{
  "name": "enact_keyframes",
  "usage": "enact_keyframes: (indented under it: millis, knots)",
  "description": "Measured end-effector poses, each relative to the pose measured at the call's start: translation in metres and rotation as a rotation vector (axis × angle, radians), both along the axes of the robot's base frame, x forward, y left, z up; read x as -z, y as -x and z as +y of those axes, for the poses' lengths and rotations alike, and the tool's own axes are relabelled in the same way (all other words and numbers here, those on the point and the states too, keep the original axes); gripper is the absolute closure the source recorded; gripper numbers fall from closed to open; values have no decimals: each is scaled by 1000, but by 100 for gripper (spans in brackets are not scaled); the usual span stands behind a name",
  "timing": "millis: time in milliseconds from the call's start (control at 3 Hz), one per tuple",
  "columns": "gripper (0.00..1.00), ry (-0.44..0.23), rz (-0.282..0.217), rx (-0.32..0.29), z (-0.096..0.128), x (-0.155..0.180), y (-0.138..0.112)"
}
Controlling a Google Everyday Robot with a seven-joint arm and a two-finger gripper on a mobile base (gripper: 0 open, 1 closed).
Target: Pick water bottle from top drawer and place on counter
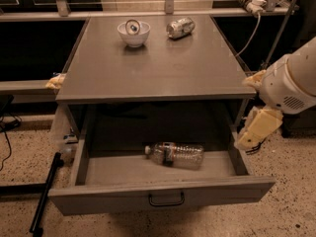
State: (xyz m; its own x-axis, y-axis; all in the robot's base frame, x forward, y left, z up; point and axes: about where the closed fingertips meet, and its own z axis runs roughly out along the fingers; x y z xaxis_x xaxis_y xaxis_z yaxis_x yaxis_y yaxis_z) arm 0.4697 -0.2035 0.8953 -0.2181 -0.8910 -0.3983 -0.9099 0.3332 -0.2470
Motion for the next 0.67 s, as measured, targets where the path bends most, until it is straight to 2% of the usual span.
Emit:
enact_keyframes:
  millis: [667]
  knots:
    - [15,-11,-8,1,1,3,1]
